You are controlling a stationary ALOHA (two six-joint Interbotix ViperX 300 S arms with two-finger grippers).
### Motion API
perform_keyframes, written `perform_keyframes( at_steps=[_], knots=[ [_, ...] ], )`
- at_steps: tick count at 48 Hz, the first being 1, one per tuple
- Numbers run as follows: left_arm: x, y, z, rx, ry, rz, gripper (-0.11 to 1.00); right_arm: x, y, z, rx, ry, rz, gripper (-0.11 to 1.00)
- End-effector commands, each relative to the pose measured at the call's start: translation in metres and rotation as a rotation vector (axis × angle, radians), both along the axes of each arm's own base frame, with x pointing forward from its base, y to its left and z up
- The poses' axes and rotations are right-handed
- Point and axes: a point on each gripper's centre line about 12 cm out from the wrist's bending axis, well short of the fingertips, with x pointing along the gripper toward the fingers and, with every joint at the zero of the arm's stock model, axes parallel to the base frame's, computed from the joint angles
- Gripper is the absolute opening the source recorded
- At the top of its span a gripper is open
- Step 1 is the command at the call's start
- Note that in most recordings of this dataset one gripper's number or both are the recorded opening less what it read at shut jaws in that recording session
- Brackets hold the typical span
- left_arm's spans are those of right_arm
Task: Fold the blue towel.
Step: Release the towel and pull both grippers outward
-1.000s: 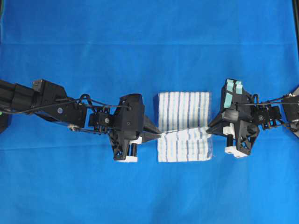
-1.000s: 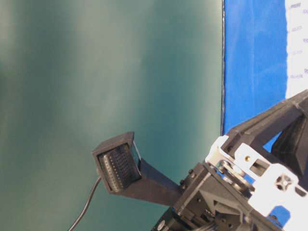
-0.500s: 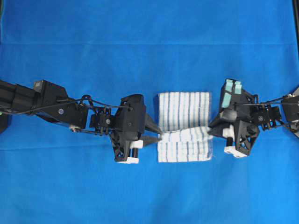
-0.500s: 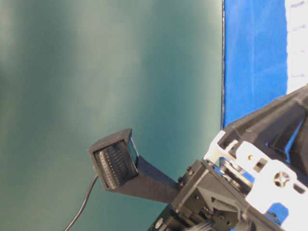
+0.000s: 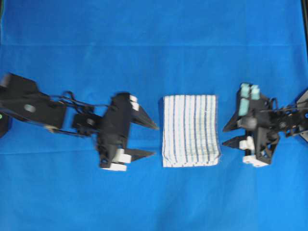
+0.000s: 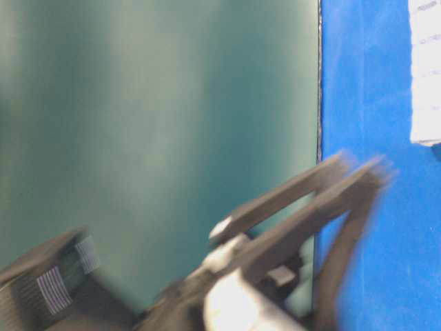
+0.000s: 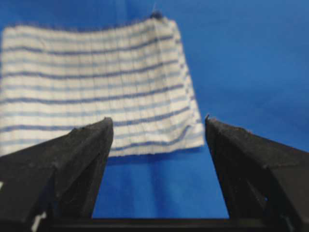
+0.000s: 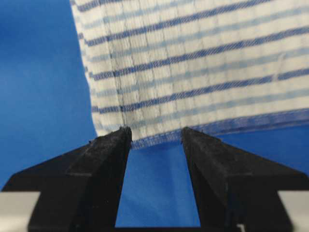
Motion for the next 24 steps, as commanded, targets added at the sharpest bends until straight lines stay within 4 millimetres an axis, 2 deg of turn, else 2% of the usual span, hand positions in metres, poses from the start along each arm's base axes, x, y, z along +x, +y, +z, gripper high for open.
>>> perform_keyframes(
  at_steps=[1,15,24],
  knots=[
    [-0.018,0.003,0.028,-0.006,-0.063,-0.003,0.69,-0.002,-0.003,0.026,-0.015,-0.086,0.011,0.53],
    [-0.081,0.020,0.067,-0.015,-0.193,0.019,0.69,-0.037,-0.028,0.082,-0.092,-0.316,-0.016,0.53],
    [-0.122,0.031,0.081,0.033,-0.287,0.016,0.69,-0.063,-0.039,0.102,-0.166,-0.390,-0.029,0.53]
  ],
)
